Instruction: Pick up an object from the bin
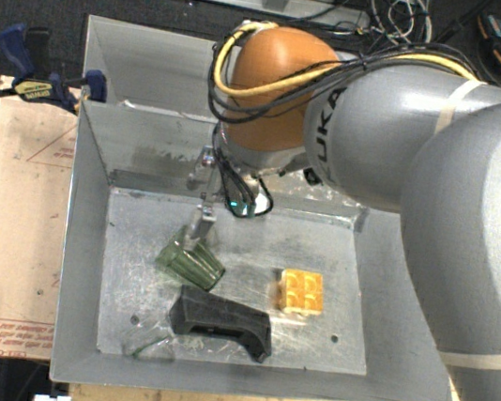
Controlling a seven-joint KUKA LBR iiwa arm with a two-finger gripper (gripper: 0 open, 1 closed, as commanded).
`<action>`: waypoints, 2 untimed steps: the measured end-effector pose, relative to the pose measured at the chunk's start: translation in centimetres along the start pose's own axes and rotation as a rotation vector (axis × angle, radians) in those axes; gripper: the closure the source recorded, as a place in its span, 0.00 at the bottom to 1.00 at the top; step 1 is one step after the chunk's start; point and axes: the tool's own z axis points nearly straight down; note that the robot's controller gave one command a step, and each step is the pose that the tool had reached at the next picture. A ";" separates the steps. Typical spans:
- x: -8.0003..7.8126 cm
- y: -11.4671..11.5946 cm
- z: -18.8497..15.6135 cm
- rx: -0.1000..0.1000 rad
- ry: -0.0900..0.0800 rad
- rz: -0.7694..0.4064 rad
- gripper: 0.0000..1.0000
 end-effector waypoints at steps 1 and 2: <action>-0.2 0.0 -0.5 -0.001 -0.008 0.002 0.00; 2.1 -0.9 1.7 -0.002 -0.016 -0.084 0.00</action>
Offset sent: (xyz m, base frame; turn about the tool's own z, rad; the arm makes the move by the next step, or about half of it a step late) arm -0.0569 -0.0252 -0.0514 -0.1921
